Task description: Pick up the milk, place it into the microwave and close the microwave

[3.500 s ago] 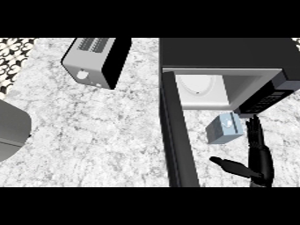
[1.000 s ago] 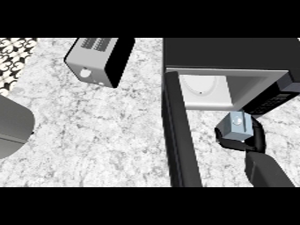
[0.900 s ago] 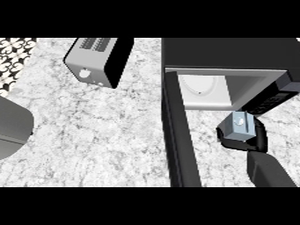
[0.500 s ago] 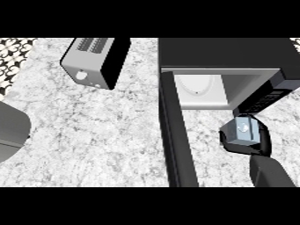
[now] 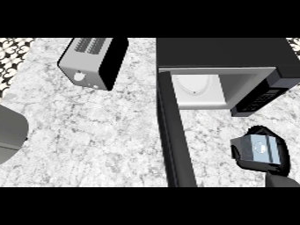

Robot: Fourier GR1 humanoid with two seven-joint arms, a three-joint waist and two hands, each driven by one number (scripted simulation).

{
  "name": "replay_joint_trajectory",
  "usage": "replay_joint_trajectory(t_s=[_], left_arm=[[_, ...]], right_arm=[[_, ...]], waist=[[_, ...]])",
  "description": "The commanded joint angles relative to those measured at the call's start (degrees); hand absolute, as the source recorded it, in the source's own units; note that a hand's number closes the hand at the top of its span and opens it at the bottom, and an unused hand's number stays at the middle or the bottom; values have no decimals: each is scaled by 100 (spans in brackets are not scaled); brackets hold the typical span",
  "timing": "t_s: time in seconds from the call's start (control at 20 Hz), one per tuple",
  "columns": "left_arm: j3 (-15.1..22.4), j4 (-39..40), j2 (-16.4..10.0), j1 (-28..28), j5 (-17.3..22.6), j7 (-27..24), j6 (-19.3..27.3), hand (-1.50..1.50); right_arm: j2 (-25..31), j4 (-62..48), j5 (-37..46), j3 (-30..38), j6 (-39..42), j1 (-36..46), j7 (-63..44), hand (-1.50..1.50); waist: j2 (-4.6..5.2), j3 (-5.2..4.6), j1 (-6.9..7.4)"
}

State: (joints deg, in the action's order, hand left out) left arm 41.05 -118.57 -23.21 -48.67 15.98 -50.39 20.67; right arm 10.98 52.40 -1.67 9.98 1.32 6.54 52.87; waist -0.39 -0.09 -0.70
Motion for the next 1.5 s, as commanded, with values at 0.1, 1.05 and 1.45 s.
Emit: replay_joint_trajectory(t_s=[0.1,1.05,1.45], left_arm=[[198,-320,91,42,-66,200,271,-150],[-452,-45,-381,150,720,-105,-93,-150],[-307,-50,-512,-320,589,-550,-66,-150]], right_arm=[[104,1979,-290,-395,703,-1219,-731,150],[-919,2569,-18,-941,-355,-42,-2389,150],[-1003,1343,695,-796,-1329,1000,-2731,150]], waist=[[6,1,-35],[45,11,138],[47,12,181]])
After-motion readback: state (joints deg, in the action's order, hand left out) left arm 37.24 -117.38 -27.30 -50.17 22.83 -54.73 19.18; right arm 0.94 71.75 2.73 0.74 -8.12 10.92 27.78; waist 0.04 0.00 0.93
